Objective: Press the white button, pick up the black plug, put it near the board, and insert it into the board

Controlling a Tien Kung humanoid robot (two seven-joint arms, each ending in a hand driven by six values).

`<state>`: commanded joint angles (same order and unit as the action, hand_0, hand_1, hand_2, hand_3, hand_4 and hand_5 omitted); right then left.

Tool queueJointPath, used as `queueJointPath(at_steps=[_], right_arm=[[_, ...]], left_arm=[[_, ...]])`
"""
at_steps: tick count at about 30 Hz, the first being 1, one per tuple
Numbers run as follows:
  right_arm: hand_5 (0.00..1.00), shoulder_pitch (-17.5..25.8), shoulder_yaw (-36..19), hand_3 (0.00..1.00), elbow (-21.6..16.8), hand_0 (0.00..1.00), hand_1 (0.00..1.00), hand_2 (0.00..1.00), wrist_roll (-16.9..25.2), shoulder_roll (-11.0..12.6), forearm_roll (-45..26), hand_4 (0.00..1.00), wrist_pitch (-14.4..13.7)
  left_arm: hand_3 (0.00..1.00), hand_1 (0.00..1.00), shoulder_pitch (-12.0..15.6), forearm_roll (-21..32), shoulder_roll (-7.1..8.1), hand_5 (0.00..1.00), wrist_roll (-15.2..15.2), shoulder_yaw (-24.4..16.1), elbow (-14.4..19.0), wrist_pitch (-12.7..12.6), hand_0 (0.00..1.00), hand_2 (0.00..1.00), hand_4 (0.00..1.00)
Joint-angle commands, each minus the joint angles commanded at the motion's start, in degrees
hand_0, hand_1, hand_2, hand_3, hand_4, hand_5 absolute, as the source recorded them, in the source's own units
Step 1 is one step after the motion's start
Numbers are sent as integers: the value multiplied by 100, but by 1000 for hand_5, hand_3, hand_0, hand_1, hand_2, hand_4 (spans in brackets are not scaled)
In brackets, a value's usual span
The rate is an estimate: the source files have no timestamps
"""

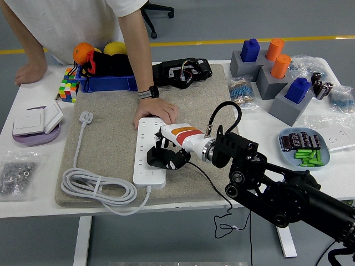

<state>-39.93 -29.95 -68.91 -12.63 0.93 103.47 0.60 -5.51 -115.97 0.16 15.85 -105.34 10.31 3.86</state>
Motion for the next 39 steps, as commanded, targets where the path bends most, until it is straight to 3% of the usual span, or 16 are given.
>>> queueJointPath(at_steps=[29, 39], right_arm=[[2, 80, -19, 508, 7, 462, 465, 522, 129, 139, 11, 916, 68], [2, 103, -47, 506, 54, 462, 458, 514, 273, 148, 39, 914, -45]], left_arm=[[687, 624, 40, 40, -6, 374, 6, 55, 0, 1, 621, 631, 517], [686, 624, 57, 36, -10, 375, 10, 69, 0, 10, 622, 631, 517]])
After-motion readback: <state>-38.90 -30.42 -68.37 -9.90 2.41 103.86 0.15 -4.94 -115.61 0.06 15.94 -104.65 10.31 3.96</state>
